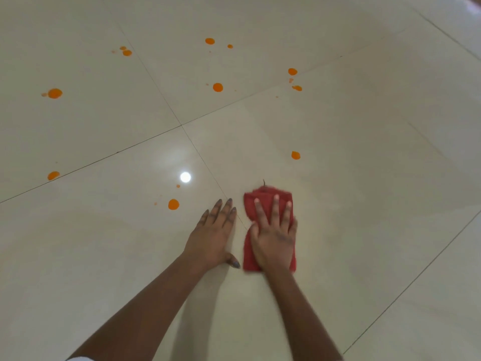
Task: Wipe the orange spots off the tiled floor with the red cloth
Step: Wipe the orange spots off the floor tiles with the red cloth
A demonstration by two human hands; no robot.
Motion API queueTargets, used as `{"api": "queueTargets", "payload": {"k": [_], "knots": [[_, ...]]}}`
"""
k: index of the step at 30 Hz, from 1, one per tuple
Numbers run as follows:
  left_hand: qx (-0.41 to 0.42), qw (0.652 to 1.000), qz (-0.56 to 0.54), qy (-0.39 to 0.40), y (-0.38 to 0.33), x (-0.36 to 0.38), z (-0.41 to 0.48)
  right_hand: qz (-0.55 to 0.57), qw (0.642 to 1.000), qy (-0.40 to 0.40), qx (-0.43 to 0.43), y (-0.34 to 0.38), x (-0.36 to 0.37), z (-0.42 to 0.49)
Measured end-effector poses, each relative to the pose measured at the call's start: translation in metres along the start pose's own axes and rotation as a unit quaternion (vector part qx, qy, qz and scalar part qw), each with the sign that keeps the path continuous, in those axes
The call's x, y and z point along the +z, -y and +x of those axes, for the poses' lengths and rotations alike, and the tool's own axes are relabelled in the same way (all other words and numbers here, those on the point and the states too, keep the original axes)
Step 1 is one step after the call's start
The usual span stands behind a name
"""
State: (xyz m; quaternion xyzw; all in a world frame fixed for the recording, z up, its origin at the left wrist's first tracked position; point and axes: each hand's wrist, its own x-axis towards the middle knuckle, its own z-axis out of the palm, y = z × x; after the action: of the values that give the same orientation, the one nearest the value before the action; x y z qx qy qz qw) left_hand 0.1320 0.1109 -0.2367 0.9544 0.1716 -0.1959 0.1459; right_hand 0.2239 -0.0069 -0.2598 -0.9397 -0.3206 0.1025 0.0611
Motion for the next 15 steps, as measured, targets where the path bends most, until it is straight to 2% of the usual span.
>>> {"api": "queueTargets", "payload": {"k": [2,5,7,9,11,13,14,15], "knots": [[-0.003,1.0,0.001,-0.014,0.001,0.001,-0.005,-0.043,0.999,-0.004,0.005,-0.034,-0.011,0.037],[-0.001,1.0,0.002,-0.025,0.007,0.006,-0.014,0.012,0.987,-0.017,0.161,-0.085,-0.017,0.031],[-0.007,1.0,0.018,-0.013,0.01,0.007,-0.015,0.021,0.973,-0.052,0.223,-0.07,-0.007,-0.005],[-0.02,1.0,0.018,0.005,0.012,0.006,-0.015,0.025,0.985,-0.035,0.168,-0.024,0.006,-0.036],[-0.013,0.999,0.02,0.021,0.01,0.004,-0.013,0.015,0.997,-0.014,0.077,0.009,0.007,-0.037],[-0.005,1.0,0.016,0.024,0.007,0.001,-0.012,-0.005,1.0,0.02,-0.005,0.002,-0.006,-0.007],[-0.004,1.0,0.016,0.02,0.006,-0.001,-0.01,-0.015,1.0,0.026,0.0,-0.015,-0.014,0.009],[-0.004,1.0,0.02,0.017,0.006,-0.003,-0.008,-0.021,0.999,0.006,0.04,-0.038,-0.017,0.018]]}}
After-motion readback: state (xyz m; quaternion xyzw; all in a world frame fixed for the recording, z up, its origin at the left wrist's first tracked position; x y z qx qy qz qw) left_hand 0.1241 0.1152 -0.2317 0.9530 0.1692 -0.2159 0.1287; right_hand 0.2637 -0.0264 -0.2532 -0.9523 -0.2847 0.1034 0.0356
